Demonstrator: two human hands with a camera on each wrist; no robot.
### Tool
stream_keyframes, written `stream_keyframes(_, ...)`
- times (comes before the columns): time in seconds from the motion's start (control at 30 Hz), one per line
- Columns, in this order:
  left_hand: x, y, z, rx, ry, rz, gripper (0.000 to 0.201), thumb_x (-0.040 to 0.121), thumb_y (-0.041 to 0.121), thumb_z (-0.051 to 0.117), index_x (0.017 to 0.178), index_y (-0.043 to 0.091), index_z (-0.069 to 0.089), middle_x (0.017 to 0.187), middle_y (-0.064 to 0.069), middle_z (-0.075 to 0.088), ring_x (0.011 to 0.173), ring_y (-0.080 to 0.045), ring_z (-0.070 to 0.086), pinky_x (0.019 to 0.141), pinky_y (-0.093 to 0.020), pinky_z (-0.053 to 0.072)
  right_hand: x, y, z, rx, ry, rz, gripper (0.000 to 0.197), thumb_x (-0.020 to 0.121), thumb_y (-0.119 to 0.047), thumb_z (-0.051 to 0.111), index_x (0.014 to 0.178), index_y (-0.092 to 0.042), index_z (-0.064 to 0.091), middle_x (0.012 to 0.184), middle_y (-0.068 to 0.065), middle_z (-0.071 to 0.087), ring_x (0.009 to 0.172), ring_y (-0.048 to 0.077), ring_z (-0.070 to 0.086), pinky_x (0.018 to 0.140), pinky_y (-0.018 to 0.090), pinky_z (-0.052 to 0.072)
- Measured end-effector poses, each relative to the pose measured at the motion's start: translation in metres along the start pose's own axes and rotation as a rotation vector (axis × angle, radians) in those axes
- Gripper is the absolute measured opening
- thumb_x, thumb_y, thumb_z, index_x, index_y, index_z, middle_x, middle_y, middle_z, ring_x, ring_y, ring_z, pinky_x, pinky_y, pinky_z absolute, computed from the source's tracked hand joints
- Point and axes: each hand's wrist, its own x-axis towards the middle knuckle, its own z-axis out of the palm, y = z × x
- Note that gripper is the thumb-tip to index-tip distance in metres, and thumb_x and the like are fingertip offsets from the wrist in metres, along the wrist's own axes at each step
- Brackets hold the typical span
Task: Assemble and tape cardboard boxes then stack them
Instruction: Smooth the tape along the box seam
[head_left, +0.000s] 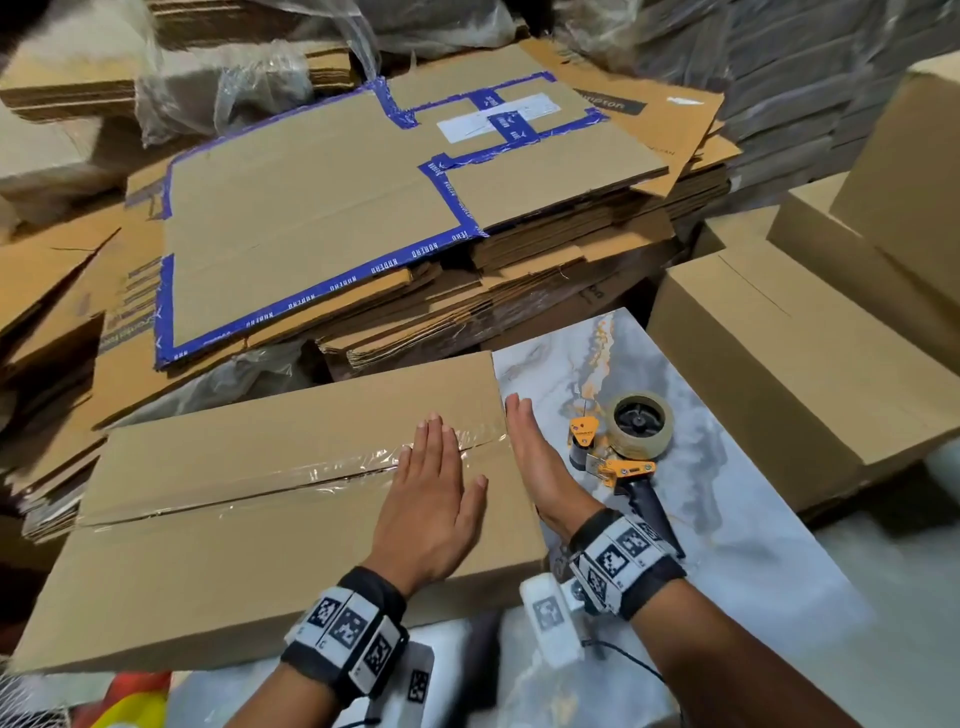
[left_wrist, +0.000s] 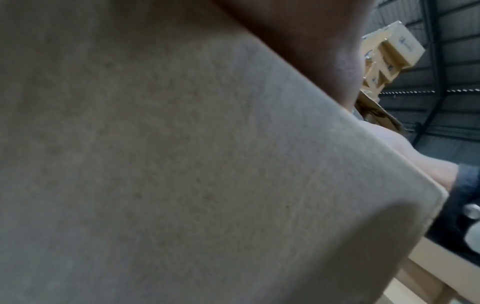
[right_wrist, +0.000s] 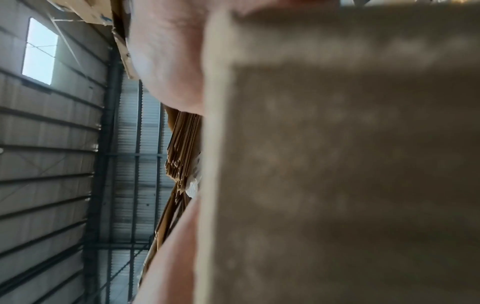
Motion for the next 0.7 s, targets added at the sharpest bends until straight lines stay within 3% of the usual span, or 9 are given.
stream_keyframes(0.1,0.002,0.0,-0.001,0.013,-0.002,0.025,0.077,0.102,0.058,0.006,0.159,0.01,-0.012,0.164,-0.007,-0.025,0.151,-0.017,-0.027,0.121,-0.03,-0.015,0.002,-0.006,-0.001,0.007,-0.053,0.019,0.065,0.105,-0.059,0.015,0.16,-0.025,0.02,0.161,-0.012,0.025,0.138,-0.001,0.025,0.113,0.022,0.017)
stream_keyframes(0.2,0.003,0.005,-0.006,0.034,-0.027,0.065,0.075,0.104,0.057,0.009,0.158,0.011,-0.014,0.162,-0.005,-0.028,0.15,-0.016,-0.029,0.118,-0.027,-0.018,0.007,-0.006,-0.007,-0.124,-0.138,-0.003,0.058,0.11,-0.045,0.022,0.162,-0.026,0.005,0.166,-0.007,0.014,0.151,0.008,0.016,0.111,0.02,0.014)
stream_keyframes(0.27,0.003,0.007,-0.01,0.036,-0.041,0.075,0.075,0.104,0.057,0.011,0.158,0.011,-0.015,0.161,-0.004,-0.029,0.149,-0.014,-0.029,0.117,-0.026,-0.019,0.008,-0.003,-0.014,-0.261,-0.165,-0.071,0.059,0.112,-0.034,0.029,0.162,-0.025,-0.001,0.168,-0.005,0.011,0.151,0.008,0.017,0.107,0.012,0.015)
stream_keyframes(0.33,0.003,0.009,-0.012,0.033,-0.046,0.076,0.075,0.104,0.057,0.011,0.158,0.012,-0.015,0.161,-0.003,-0.029,0.148,-0.013,-0.03,0.116,-0.024,-0.02,0.014,-0.002,-0.021,-0.328,-0.171,-0.142,0.061,0.109,-0.028,0.042,0.162,-0.024,0.012,0.16,-0.009,0.032,0.14,0.002,0.034,0.103,0.007,0.027)
stream_keyframes(0.37,0.002,0.01,-0.012,0.024,-0.045,0.071,0.075,0.104,0.057,0.012,0.158,0.012,-0.014,0.162,-0.003,-0.028,0.149,-0.013,-0.029,0.115,-0.024,-0.02,0.019,-0.001,-0.025,-0.326,-0.171,-0.174,0.063,0.103,-0.031,0.051,0.16,-0.025,0.025,0.151,-0.014,0.044,0.133,0.001,0.045,0.104,0.011,0.037)
stream_keyframes(0.43,0.002,0.01,-0.009,0.006,-0.041,0.054,0.076,0.104,0.058,0.014,0.159,0.013,-0.013,0.163,-0.003,-0.027,0.149,-0.014,-0.028,0.116,-0.025,-0.019,0.03,0.0,-0.033,-0.326,-0.09,-0.218,0.068,0.082,-0.045,0.068,0.145,-0.026,0.054,0.134,-0.013,0.065,0.121,0.004,0.061,0.104,0.033,0.052)
stream_keyframes(0.5,0.002,0.009,-0.006,0.004,-0.043,0.045,0.078,0.104,0.061,0.014,0.159,0.013,-0.012,0.164,-0.004,-0.026,0.151,-0.014,-0.027,0.119,-0.027,-0.016,0.042,-0.005,-0.037,-0.339,0.024,-0.217,0.061,0.066,-0.055,0.077,0.118,-0.024,0.07,0.111,-0.009,0.075,0.106,0.006,0.069,0.093,0.044,0.058)
stream_keyframes(0.6,0.001,0.009,-0.004,0.015,-0.046,0.027,0.078,0.103,0.062,0.012,0.159,0.014,-0.013,0.164,-0.003,-0.025,0.151,-0.013,-0.026,0.124,-0.031,-0.011,0.047,-0.012,-0.035,-0.417,0.121,-0.234,0.046,0.069,-0.063,0.076,0.094,-0.026,0.068,0.092,-0.009,0.074,0.089,0.008,0.069,0.082,0.046,0.06)
stream_keyframes(0.7,-0.001,0.013,-0.005,0.02,-0.032,-0.001,0.076,0.104,0.06,0.013,0.16,0.013,-0.01,0.165,-0.003,-0.022,0.152,-0.012,-0.024,0.126,-0.033,-0.007,0.04,-0.008,-0.039,-0.359,-0.062,-0.203,0.046,0.081,-0.041,0.082,0.116,-0.024,0.059,0.116,-0.007,0.067,0.102,0.01,0.067,0.087,0.042,0.06)
